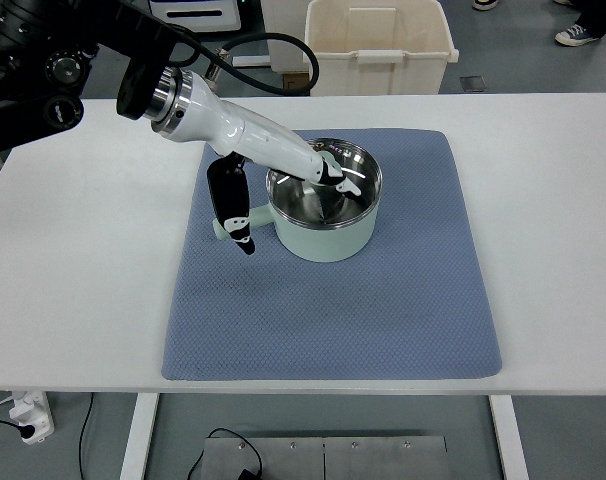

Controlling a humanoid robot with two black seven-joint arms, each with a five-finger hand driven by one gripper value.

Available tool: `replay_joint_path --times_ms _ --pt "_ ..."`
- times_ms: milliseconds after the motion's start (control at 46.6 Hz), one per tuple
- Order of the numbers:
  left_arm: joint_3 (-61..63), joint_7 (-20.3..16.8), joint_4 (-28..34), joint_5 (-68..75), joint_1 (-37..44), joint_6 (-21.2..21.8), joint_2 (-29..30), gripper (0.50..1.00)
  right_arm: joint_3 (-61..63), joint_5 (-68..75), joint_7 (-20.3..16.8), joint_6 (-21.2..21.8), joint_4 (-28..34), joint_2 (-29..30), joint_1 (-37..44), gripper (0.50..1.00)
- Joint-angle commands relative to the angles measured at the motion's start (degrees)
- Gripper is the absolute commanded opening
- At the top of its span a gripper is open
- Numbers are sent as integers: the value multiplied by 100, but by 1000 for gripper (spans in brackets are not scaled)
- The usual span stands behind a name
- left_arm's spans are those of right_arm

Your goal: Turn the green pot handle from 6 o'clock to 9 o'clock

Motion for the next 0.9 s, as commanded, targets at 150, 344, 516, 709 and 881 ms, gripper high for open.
replay_joint_path --times_ms 150,344,516,709,881 --pt "-16 2 449 -1669 189 0 69 1000 0 0 -1 0 0 0 0 1000" --pt "-16 -7 880 -2909 409 0 69 1000 0 0 -1 0 0 0 0 1000" --pt "-7 -16 1232 -3569 699 0 60 1000 0 0 -1 0 0 0 0 1000" --pt "-7 -24 1689 -4711 1033 274 51 1000 0 0 -1 0 0 0 0 1000" --pt "-7 -51 2014 -5537 1437 792 33 1000 0 0 -1 0 0 0 0 1000"
